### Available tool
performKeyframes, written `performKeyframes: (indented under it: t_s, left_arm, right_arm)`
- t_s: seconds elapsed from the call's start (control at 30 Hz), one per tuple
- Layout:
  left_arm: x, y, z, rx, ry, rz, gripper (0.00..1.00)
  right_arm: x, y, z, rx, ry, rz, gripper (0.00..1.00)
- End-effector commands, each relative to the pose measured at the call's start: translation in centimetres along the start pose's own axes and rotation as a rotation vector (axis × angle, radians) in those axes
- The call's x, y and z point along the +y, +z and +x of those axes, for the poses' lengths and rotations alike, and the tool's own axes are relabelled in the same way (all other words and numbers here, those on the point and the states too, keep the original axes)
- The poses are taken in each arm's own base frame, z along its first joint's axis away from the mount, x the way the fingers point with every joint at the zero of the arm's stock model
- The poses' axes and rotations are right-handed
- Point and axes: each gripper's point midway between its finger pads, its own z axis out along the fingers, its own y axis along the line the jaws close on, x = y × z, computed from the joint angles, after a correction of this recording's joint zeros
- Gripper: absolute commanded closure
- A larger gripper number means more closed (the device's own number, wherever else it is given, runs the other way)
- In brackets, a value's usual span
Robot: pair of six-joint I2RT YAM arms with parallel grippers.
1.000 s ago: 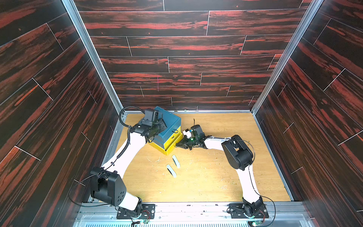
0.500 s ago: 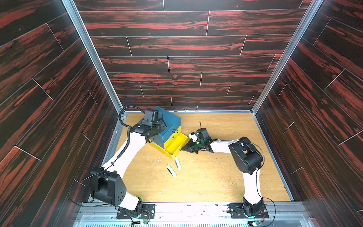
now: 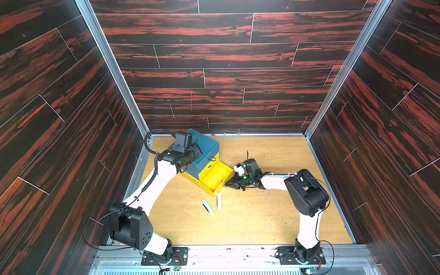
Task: Place the fruit knives into the drawer by color
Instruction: Open the drawer in the storage box.
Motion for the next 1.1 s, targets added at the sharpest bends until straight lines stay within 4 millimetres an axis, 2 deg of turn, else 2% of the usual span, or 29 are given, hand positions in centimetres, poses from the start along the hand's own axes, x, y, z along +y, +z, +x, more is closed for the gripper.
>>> performKeyframes:
  t_s: [0.0, 0.33, 0.47, 0.63, 0.8, 0.93, 1.07]
  left_arm:
    - [3.2, 0.8, 3.4, 0.131, -0.009, -0.118, 1.0]
    - [3.3, 0.7, 3.4, 0.127, -0.008, -0.119, 1.0]
    - [3.2, 0.7, 3.4, 0.127, -0.009, -0.115, 1.0]
    - [3.1, 0.7, 3.2, 0.122, -0.011, -0.113, 1.0]
    - [3.0, 0.7, 3.1, 0.12, -0.016, -0.105, 1.0]
    - [2.6, 0.9, 3.0, 0.119, -0.025, -0.089, 1.0]
    - [2.1, 0.8, 2.7, 0.113, -0.029, -0.075, 1.0]
  right_arm:
    - [-0.8, -0.5, 1.3, 0.03, 0.014, 0.024, 1.0]
    - [-1.5, -1.0, 1.8, 0.025, 0.021, 0.051, 1.0]
    - [-1.1, -1.1, 1.6, 0.021, 0.01, 0.045, 1.0]
    - [0.0, -1.9, 1.1, -0.002, -0.029, 0.057, 0.81]
    - [0.8, -3.2, 1.1, -0.026, -0.071, 0.096, 0.69]
    - [1.2, -4.2, 1.7, -0.03, -0.107, 0.151, 0.65]
    - [0.4, -4.9, 3.4, -0.022, -0.17, 0.358, 0.65]
